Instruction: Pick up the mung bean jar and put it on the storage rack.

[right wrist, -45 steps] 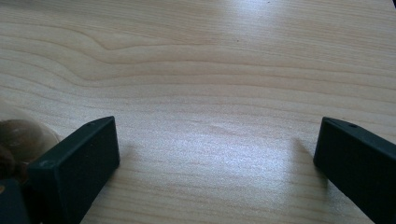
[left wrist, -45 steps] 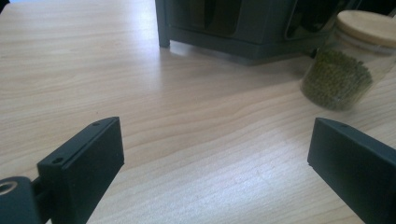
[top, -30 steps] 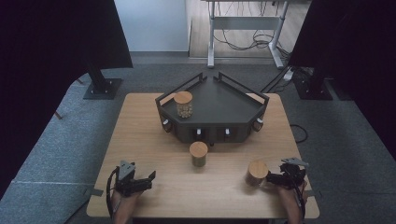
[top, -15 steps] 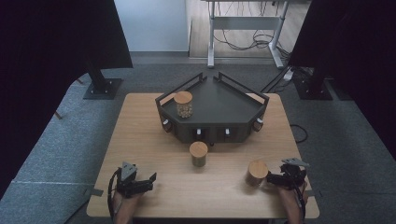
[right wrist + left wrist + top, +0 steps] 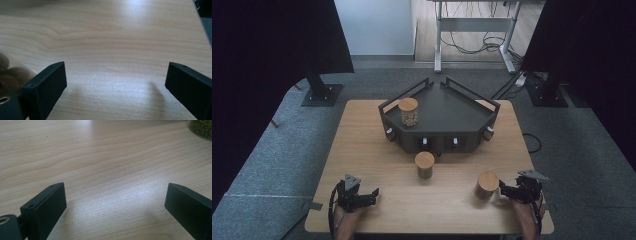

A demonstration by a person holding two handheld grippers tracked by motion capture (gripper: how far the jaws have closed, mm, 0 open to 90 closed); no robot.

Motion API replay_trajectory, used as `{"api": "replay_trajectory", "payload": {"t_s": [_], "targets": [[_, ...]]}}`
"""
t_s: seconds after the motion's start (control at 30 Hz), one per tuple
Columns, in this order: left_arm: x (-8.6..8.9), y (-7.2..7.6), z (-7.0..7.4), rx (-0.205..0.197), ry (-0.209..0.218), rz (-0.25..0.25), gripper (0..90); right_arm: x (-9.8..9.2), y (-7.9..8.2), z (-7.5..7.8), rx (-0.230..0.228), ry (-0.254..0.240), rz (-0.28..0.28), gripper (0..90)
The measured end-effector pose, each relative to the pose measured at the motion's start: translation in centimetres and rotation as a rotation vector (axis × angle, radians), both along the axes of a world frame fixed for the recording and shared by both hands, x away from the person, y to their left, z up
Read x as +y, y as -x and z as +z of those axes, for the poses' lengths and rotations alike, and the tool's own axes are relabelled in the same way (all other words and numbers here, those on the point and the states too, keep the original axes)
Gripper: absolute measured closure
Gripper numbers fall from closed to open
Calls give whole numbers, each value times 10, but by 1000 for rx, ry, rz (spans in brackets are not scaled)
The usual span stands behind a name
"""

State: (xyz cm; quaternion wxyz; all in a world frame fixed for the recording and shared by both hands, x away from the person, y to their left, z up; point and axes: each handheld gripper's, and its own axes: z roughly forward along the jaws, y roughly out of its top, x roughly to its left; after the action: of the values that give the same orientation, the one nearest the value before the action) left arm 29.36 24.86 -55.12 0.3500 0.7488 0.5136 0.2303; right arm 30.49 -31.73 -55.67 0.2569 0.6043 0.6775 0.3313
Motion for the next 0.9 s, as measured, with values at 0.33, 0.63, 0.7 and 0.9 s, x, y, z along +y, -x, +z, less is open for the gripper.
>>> {"api": "replay_trajectory", "payload": {"t_s": [0.33,0.63,0.7,0.9], "targets": [[-1,-4,-1,40,-14,9,39,2,0,9,-33,19,2,41],[-4,-4,-2,46,-50,6,33,-1,4,15,-49,-9,-10,30],[-5,-4,-2,47,-66,6,28,-1,4,16,-51,-11,-13,30],[-6,-5,-2,48,-64,8,27,1,5,17,-54,-19,-10,30]]}}
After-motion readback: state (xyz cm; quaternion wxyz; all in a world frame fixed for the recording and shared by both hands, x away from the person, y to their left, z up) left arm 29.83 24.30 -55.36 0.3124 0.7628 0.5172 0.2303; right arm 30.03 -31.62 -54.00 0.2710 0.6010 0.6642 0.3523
